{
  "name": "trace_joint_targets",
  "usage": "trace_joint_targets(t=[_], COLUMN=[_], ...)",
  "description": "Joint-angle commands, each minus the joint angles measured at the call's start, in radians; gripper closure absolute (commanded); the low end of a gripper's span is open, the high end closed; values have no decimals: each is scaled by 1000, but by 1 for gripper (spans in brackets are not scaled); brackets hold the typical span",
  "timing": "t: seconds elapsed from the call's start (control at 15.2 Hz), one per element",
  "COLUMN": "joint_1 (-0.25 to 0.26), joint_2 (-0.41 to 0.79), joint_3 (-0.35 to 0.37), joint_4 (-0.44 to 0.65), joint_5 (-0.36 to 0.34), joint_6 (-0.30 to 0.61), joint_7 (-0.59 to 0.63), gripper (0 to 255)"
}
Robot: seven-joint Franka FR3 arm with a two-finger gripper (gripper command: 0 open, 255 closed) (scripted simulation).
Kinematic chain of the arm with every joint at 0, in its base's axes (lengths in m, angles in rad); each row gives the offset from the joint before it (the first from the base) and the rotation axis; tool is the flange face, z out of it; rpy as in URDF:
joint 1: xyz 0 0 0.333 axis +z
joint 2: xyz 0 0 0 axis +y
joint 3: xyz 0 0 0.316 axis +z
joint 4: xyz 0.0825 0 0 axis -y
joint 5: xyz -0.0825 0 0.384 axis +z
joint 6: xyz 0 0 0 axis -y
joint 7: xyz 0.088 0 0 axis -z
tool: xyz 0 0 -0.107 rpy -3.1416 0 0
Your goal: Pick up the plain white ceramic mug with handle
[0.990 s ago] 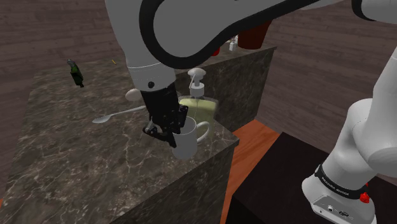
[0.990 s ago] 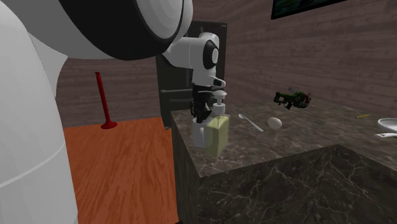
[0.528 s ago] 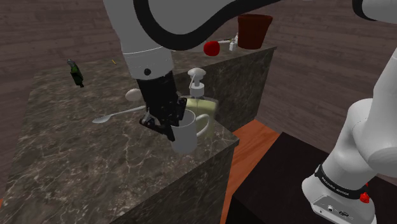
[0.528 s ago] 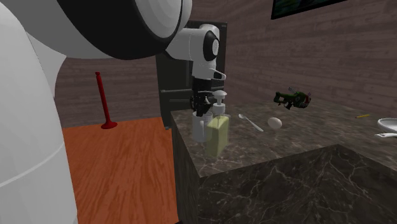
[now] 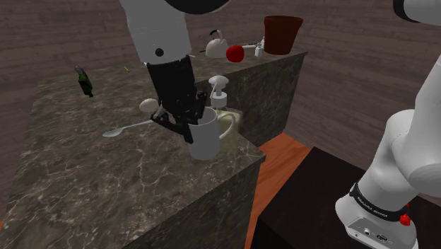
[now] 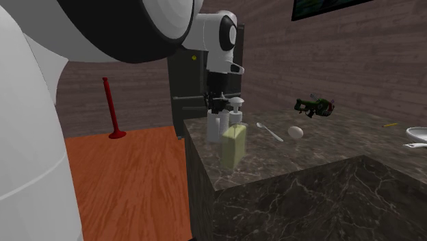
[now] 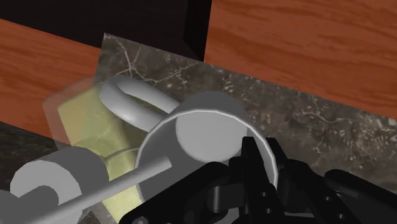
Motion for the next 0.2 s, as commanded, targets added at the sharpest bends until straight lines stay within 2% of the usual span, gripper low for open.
trace_joint_targets(t=[0.0,0.13], joint_1=[2,2], joint_2=[2,3], joint_3=[1,1], joint_4=[31,34], joint_5=[-1,-1], joint_6=[-29,-31], joint_7=[4,4], gripper=[255,255])
